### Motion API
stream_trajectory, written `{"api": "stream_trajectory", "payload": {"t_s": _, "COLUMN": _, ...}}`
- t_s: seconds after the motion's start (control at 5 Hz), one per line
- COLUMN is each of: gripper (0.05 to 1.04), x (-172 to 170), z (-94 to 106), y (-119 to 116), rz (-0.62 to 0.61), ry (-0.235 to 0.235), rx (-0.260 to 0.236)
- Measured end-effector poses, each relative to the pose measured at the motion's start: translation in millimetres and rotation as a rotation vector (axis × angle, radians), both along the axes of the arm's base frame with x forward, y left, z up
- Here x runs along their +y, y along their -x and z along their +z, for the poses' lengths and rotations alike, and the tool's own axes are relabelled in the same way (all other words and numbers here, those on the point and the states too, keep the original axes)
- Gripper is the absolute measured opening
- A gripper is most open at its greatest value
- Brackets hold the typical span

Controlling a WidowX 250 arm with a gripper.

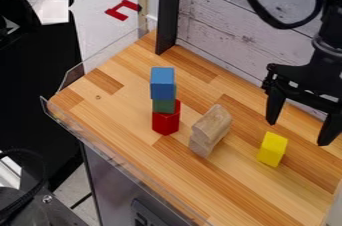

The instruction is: Place the yellow cube on top of blue block

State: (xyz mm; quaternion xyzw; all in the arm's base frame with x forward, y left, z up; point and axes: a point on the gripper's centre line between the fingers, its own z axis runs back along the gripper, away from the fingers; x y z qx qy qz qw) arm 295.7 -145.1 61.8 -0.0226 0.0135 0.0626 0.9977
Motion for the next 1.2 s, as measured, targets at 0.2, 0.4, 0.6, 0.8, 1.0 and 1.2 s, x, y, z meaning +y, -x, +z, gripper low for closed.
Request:
{"api": "stream_trajectory", "payload": {"t_s": 0.2, "gripper": 1.000, "x": 2.3, "z": -11.3, "y": 3.9, "rz": 0.002, "ry": -0.016, "rx": 0.035}}
{"api": "stream_trajectory", "payload": {"t_s": 0.4, "gripper": 1.000, "x": 5.2, "z": -20.9, "y": -0.4, "rz": 0.001, "ry": -0.010, "rx": 0.049}}
{"api": "stream_trajectory", "payload": {"t_s": 0.6, "gripper": 1.000, "x": 9.1, "z": -29.3, "y": -5.7, "rz": 0.002, "ry": 0.026, "rx": 0.056}}
{"api": "stream_trajectory", "payload": {"t_s": 0.8, "gripper": 1.000, "x": 13.8, "z": -37.6, "y": -10.3, "rz": 0.036, "ry": 0.043, "rx": 0.069}}
{"api": "stream_trajectory", "payload": {"t_s": 1.0, "gripper": 1.000, "x": 16.2, "z": -44.2, "y": -13.5, "rz": 0.054, "ry": 0.044, "rx": 0.079}}
{"api": "stream_trajectory", "payload": {"t_s": 1.2, "gripper": 1.000, "x": 16.9, "z": -47.1, "y": -17.1, "rz": 0.056, "ry": 0.046, "rx": 0.088}}
